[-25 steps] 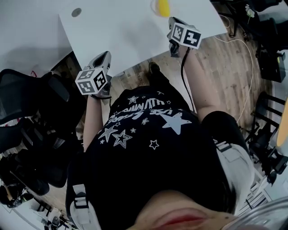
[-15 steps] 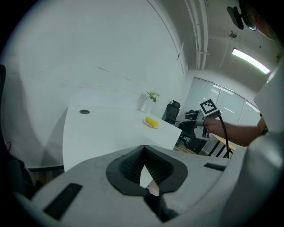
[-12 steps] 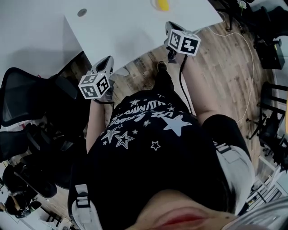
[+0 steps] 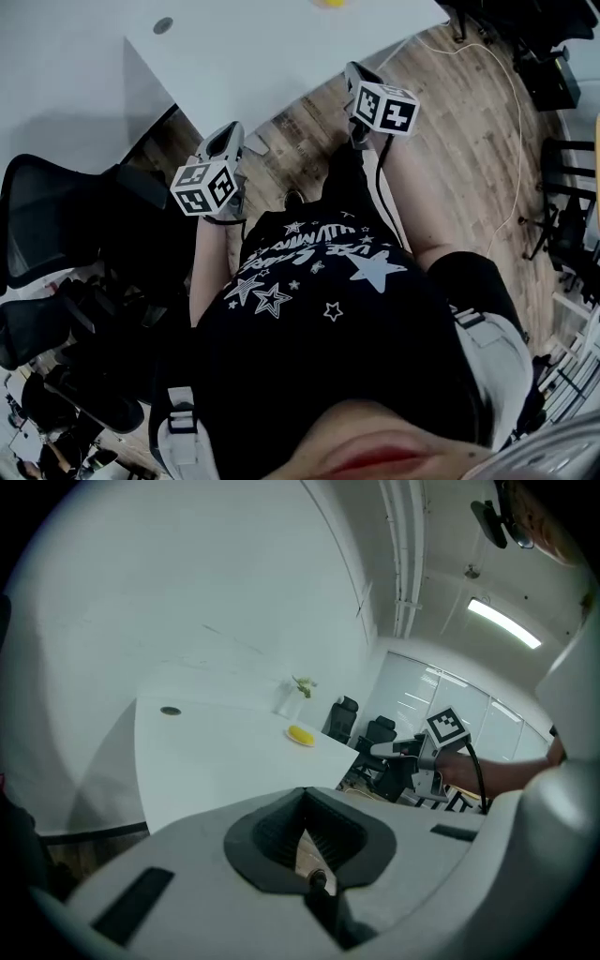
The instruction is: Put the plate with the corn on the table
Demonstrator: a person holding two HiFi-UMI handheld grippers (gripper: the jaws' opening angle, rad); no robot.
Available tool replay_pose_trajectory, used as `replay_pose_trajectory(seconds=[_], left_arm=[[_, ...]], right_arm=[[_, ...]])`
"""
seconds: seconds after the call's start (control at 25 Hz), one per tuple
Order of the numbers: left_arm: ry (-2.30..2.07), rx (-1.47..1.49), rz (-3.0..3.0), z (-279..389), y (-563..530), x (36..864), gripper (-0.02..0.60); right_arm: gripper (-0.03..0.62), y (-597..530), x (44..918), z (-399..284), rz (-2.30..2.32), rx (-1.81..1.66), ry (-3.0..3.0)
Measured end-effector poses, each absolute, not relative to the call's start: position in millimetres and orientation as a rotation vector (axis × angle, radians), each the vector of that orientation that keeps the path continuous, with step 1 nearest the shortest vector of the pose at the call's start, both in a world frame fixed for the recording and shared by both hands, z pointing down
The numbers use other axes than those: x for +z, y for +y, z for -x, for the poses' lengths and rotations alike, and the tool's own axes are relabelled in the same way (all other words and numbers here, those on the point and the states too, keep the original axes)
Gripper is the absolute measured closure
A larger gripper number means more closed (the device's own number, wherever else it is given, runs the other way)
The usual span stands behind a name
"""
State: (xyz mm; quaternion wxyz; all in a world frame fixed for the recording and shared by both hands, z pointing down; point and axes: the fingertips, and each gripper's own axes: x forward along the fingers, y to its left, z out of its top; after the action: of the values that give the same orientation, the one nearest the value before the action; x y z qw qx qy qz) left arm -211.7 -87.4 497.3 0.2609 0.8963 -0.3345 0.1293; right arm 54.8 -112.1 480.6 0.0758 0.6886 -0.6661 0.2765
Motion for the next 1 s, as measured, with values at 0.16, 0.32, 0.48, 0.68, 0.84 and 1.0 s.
replay_pose_trajectory(seconds=[0.16,0.32,0.48,0.68,0.84,1.0], left_arm=[[-0.82,0.397,-2.424,201.9,-74.7,507.8,0.575],[-0.767,0.424,-2.472,185.3,-63.0,504.2,0.575],[-0.771,0.419,-2.476,173.9,-52.2,501.3,0.575],[-0.751,0.445,-2.471,160.8,-25.3,494.8,0.575],[-0.729,0.453,-2.488,145.8,5.6,488.2,0.575],[-0.712,0.473,-2.511,134.9,46.5,484.0,0.575]], right_arm=[[0.588,-80.8,487.5,-66.6,-2.105,0.89,-1.934],[0.588,-58.1,489.6,-76.4,-2.114,0.906,-1.921],[0.588,-40.9,495.1,-76.8,-2.104,0.974,-1.946],[0.588,-10.9,497.1,-75.3,-2.079,1.045,-1.963],[0.588,27.0,497.4,-80.1,-2.069,1.051,-1.972],[0.588,73.5,499.9,-81.6,-2.079,1.094,-1.988]])
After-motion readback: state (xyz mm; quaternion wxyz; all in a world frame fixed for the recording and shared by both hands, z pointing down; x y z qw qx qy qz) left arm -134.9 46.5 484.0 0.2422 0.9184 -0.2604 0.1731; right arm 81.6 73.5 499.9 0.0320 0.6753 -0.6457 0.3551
